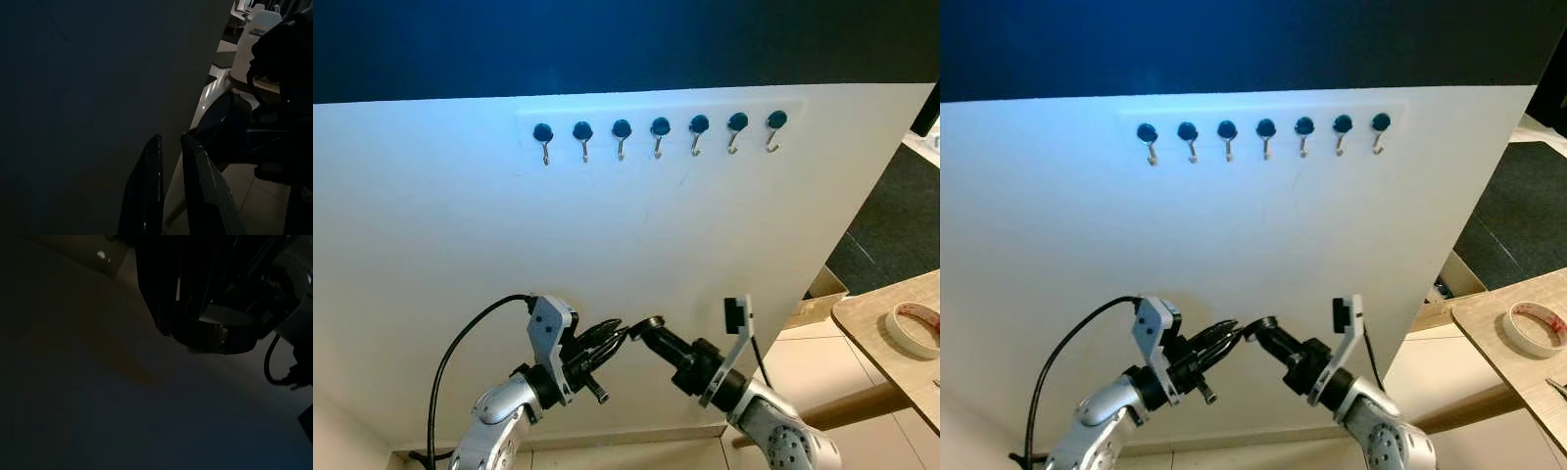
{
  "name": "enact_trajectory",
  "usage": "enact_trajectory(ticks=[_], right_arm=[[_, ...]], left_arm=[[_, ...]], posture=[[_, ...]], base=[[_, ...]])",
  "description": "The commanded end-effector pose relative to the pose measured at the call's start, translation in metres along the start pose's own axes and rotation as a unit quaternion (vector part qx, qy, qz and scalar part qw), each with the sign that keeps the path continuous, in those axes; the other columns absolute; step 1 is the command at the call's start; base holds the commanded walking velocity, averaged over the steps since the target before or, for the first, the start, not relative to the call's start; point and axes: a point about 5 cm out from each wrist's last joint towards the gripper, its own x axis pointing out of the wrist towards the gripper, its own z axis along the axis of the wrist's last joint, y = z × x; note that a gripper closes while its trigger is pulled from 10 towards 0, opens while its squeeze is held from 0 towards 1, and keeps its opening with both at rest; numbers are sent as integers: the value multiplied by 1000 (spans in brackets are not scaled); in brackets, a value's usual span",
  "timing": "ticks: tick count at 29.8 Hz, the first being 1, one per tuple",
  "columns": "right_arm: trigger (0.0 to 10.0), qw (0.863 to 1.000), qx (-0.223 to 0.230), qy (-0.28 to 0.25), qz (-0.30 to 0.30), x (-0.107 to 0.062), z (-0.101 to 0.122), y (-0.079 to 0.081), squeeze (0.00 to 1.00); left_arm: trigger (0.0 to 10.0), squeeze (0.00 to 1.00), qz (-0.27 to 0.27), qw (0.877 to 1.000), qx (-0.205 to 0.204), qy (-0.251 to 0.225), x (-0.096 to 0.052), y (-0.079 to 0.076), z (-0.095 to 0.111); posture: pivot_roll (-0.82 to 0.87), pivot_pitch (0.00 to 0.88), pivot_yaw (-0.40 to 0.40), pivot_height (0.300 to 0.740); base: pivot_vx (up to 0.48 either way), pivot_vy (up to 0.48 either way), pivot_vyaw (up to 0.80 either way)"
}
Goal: Hang keys on a hook
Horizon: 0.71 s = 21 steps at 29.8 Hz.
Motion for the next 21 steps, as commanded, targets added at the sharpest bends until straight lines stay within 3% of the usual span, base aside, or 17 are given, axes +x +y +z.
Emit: enact_trajectory(ticks=[1, 10, 11, 13, 14, 19, 20, 21], right_arm=[[10000, 1000, 1, 13, 9, 2, -5, 3, 0], [10000, 1000, 4, 9, 14, 4, -4, 5, 0], [10000, 1000, 6, 4, 14, 4, -2, 5, 0], [10000, 1000, 6, 1, 15, 3, -1, 5, 0], [10000, 1000, 7, -6, 14, 2, 2, 5, 0], [10000, 1000, 7, -12, 12, 1, 6, 3, 0], [10000, 1000, 7, -12, 12, 1, 6, 3, 0], [10000, 1000, 7, -12, 13, 1, 6, 3, 0]], left_arm=[[10000, 0, -14, 1000, 10, 2, 4, -6, 1], [10000, 0, -19, 1000, 12, 8, 4, -7, 0], [10000, 200, -17, 1000, 10, 10, 3, -6, -1], [10000, 200, -16, 1000, 8, 12, 2, -6, -2], [10000, 1000, -13, 1000, 8, 17, -1, -4, -3], [10000, 1000, -11, 999, 24, 24, -2, -3, -4], [10000, 898, -11, 999, 29, 26, -1, -3, -5], [10000, 231, -12, 999, 31, 27, -1, -3, -5]], posture=[[30, 46, 2, 740], [34, 49, 2, 740], [34, 48, 2, 740], [33, 48, 3, 740], [33, 48, 3, 740], [33, 49, 4, 740], [32, 49, 3, 740], [32, 49, 3, 740]], base=[[0, 0, 0], [0, 0, 0], [0, 0, 0], [0, 0, 0], [0, 0, 0], [0, 0, 0], [0, 0, 0], [0, 0, 0]])
